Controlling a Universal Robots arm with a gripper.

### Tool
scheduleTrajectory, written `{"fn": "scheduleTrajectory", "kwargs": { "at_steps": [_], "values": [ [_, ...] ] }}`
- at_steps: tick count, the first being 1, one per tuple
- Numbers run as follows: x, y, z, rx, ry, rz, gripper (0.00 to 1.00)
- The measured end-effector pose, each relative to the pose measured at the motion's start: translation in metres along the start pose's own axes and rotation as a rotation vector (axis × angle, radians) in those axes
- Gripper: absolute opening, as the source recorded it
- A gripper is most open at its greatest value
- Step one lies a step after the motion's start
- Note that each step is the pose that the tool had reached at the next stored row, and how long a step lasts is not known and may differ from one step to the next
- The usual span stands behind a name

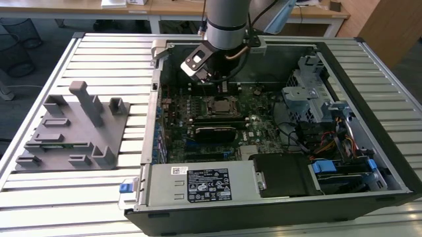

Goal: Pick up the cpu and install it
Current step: 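Close the cpu cover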

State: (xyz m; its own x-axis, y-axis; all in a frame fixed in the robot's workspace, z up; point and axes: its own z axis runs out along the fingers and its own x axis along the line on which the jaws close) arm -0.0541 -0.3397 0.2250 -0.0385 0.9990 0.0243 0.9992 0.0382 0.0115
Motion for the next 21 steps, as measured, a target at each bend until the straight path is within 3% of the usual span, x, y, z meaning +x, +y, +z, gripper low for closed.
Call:
{"fn": "scheduleTrajectory", "kwargs": {
  "at_steps": [4, 21],
  "values": [
    [0.0000, -0.0018, 0.0022, 0.0077, 0.0003, 0.000, 0.11],
    [0.0001, -0.0159, 0.0210, 0.0079, 0.0004, 0.000, 0.11]
  ]
}}
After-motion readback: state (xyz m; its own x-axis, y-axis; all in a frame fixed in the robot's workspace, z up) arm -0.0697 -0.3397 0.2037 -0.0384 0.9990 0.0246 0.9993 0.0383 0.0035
